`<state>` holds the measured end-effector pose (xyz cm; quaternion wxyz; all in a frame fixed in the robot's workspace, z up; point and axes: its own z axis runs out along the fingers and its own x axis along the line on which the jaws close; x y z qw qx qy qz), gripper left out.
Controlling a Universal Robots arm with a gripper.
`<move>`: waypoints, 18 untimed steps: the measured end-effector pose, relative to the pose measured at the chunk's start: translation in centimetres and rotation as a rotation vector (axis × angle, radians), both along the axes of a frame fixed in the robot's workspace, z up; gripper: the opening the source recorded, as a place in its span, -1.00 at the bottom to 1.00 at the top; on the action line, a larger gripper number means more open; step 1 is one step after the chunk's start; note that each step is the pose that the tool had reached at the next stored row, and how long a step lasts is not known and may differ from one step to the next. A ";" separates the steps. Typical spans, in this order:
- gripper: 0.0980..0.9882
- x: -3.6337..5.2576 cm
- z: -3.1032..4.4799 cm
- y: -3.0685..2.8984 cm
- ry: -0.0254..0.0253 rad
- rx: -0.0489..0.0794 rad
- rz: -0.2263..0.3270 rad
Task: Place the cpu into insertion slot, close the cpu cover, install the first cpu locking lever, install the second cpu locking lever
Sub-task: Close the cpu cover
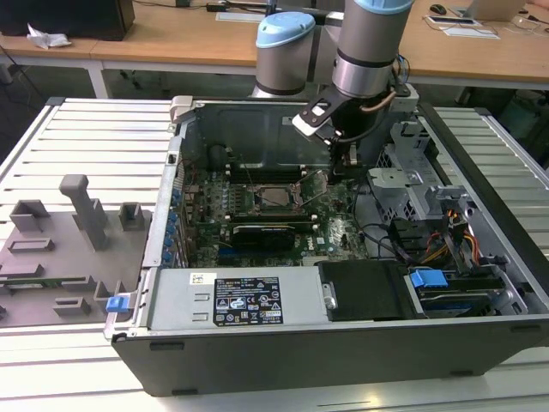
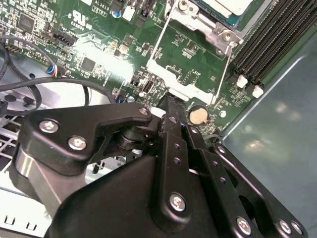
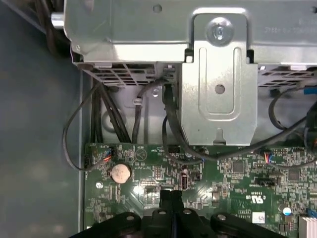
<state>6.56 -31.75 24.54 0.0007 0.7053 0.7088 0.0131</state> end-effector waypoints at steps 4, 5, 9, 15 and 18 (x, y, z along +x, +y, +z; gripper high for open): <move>-0.98 -0.57 -0.02 0.00 0.0001 0.000 0.000; -0.98 -0.72 -0.02 0.00 0.0000 0.000 0.000; -0.98 -0.93 -0.04 0.00 0.0000 0.002 0.000; -0.98 -1.25 -0.10 0.00 0.0000 0.004 0.000; -0.98 -1.69 -0.17 0.00 0.0001 0.006 0.000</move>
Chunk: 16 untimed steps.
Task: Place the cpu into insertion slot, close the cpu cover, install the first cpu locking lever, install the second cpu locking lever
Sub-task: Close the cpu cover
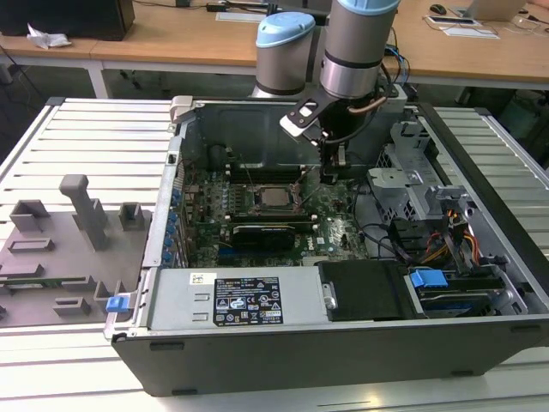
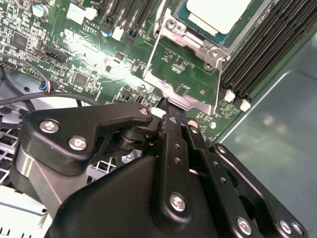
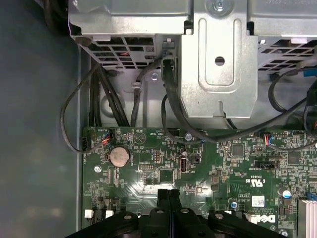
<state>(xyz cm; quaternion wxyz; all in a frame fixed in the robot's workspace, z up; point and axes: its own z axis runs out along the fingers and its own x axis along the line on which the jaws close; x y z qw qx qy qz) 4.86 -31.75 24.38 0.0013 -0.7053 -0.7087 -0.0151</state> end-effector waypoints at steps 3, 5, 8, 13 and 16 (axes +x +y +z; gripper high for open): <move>-0.98 -0.25 -0.03 0.00 0.0000 0.000 0.000; -0.98 -0.55 -0.04 0.00 0.0000 0.001 0.000; -0.98 -1.05 -0.06 0.00 0.0000 0.001 0.000; -0.98 -2.52 -0.16 0.00 -0.0001 0.002 0.000; -0.98 -3.40 -0.31 0.00 0.0000 0.002 0.000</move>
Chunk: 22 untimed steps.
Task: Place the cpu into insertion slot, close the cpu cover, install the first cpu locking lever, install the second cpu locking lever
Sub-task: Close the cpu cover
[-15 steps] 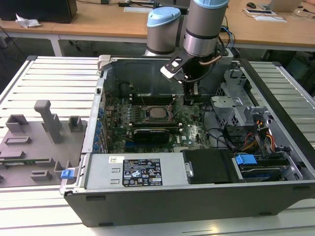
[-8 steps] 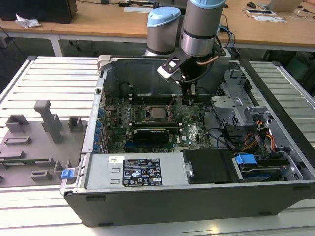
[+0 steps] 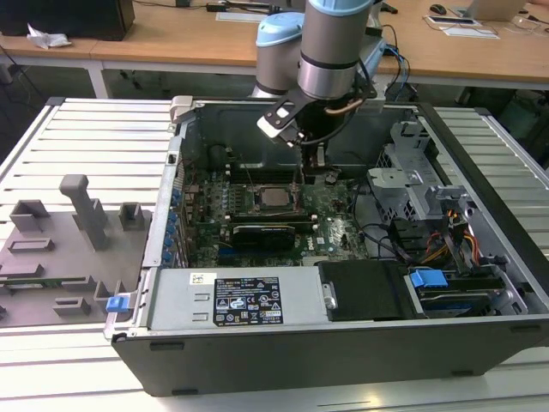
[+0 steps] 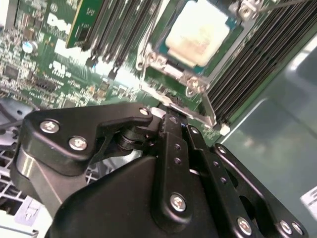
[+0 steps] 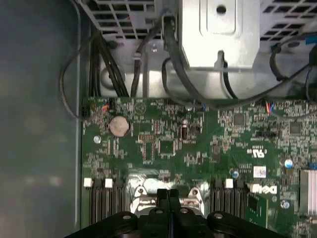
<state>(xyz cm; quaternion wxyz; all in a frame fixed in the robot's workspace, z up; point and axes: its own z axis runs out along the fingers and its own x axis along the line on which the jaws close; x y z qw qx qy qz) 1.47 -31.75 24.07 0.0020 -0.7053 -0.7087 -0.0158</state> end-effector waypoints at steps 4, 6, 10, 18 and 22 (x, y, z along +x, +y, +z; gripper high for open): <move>-0.98 -0.85 -0.22 0.00 0.0000 0.000 0.000; -0.98 -1.70 -0.49 0.00 0.0000 0.000 0.000; -0.98 -3.30 -1.13 0.00 0.0007 0.000 0.000; -0.98 -6.41 -2.81 0.00 0.0150 0.014 0.027; -0.98 -6.50 -3.30 0.00 0.0150 0.015 0.028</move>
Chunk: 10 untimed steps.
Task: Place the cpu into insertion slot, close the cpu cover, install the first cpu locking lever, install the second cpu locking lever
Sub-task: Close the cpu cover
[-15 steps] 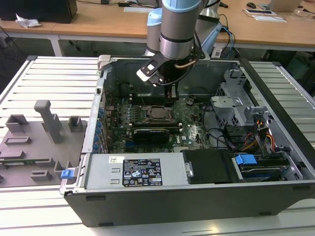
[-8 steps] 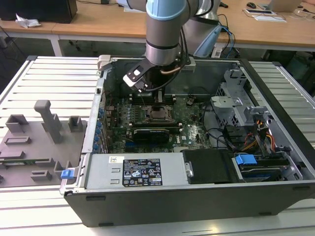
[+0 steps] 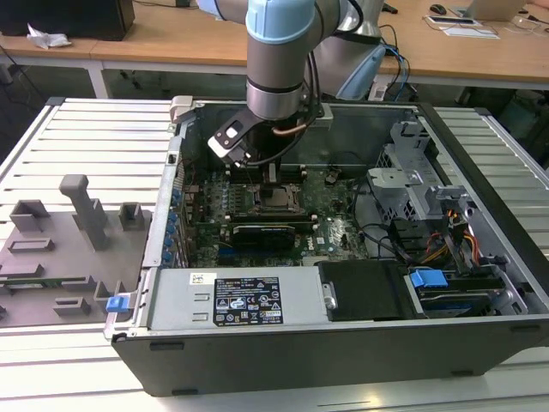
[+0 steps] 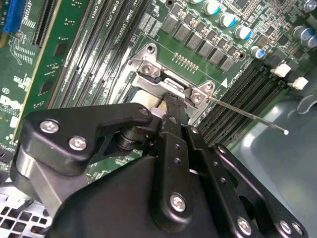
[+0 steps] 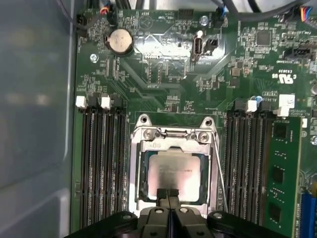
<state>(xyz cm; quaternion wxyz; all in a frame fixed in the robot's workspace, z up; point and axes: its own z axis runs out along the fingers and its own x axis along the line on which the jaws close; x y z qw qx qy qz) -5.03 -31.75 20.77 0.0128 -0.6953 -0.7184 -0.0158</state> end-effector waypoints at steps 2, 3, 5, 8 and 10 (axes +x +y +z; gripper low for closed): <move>-0.98 0.00 -0.22 0.00 0.0001 0.000 0.000; -0.98 -0.01 -0.22 -0.01 0.0002 0.000 0.000; -0.98 0.00 -0.04 0.00 0.0000 0.000 0.000; -0.98 0.05 0.35 0.00 0.0000 0.000 0.000; -0.98 0.49 0.36 0.00 0.0004 0.000 0.000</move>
